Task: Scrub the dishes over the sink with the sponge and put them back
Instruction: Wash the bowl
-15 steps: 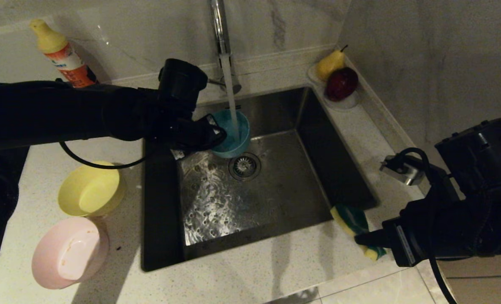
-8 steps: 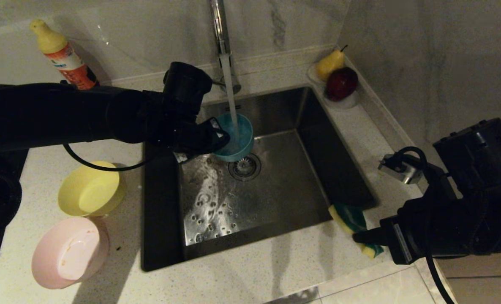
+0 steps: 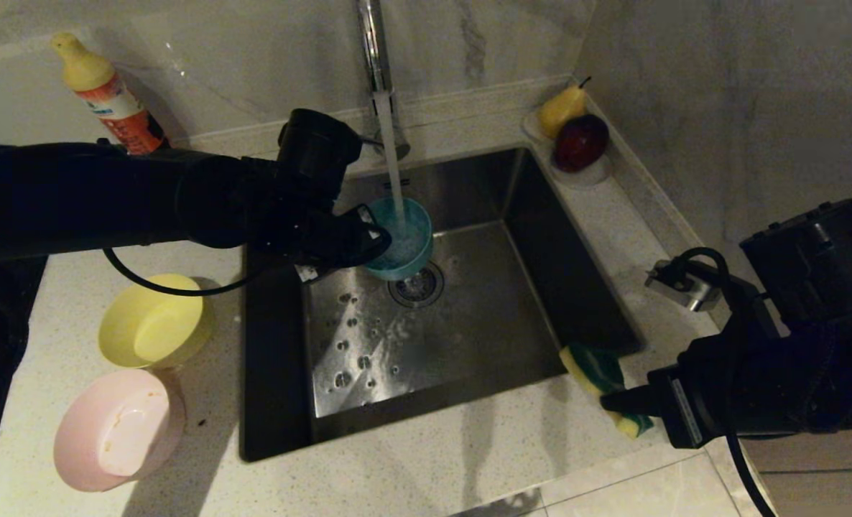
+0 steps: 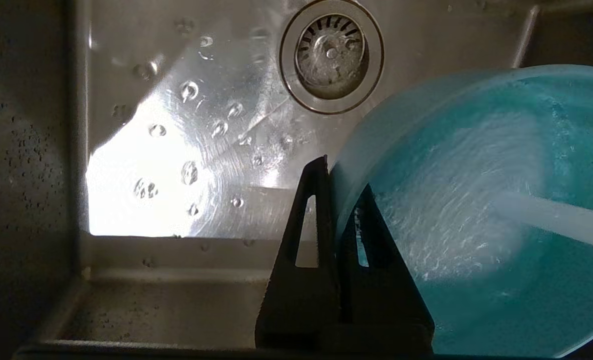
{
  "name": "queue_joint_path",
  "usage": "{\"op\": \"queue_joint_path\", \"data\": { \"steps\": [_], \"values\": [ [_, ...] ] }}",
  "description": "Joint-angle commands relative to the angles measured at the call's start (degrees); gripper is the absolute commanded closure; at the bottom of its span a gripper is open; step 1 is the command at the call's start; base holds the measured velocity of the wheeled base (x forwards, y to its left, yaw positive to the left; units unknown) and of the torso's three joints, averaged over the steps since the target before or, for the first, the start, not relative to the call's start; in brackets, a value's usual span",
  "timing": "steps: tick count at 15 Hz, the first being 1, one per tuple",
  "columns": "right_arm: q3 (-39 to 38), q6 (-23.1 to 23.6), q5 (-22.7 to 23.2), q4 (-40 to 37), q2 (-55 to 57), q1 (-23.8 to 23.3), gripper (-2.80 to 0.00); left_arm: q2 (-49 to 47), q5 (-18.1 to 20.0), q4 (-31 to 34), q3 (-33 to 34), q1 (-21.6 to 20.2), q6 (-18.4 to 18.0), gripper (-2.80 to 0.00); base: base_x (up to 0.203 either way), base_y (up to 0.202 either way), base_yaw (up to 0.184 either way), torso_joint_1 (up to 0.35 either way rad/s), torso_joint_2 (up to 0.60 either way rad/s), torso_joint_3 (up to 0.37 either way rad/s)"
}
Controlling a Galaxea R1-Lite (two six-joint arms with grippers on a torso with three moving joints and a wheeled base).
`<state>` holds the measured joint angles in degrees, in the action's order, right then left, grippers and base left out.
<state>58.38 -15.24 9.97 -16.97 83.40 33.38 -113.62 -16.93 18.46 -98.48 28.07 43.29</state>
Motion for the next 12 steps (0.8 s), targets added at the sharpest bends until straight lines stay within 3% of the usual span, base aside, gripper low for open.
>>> {"op": "queue_joint_path", "data": {
  "steps": [1,5,8,10,12],
  "values": [
    [0.07,-0.06,-0.04,-0.08,-0.26,0.02,0.0,0.33,-0.29,0.0,-0.05,-0.04,0.13,0.0,0.0,0.0,0.0,0.0,0.0,0.0],
    [-0.02,-0.15,-0.04,-0.08,-0.26,0.02,0.0,0.59,-8.15,-0.57,-0.34,-0.14,-1.31,0.0,0.0,0.0,0.0,0.0,0.0,0.0],
    [-0.4,-0.06,0.05,-0.08,0.0,0.02,0.0,4.44,-10.02,-1.89,-0.49,-1.09,-4.62,0.0,0.0,0.0,0.0,0.0,0.0,0.0],
    [0.07,0.12,-0.13,-0.08,0.44,0.02,0.0,7.38,-10.38,-4.14,-0.27,-1.33,-8.52,0.0,0.0,0.0,0.0,0.0,0.0,0.0],
    [0.43,0.12,0.12,0.01,0.62,0.02,0.0,8.59,-13.4,-8.73,0.17,-1.36,-13.24,0.0,0.0,0.0,0.0,0.0,0.0,0.0]
  ]
}}
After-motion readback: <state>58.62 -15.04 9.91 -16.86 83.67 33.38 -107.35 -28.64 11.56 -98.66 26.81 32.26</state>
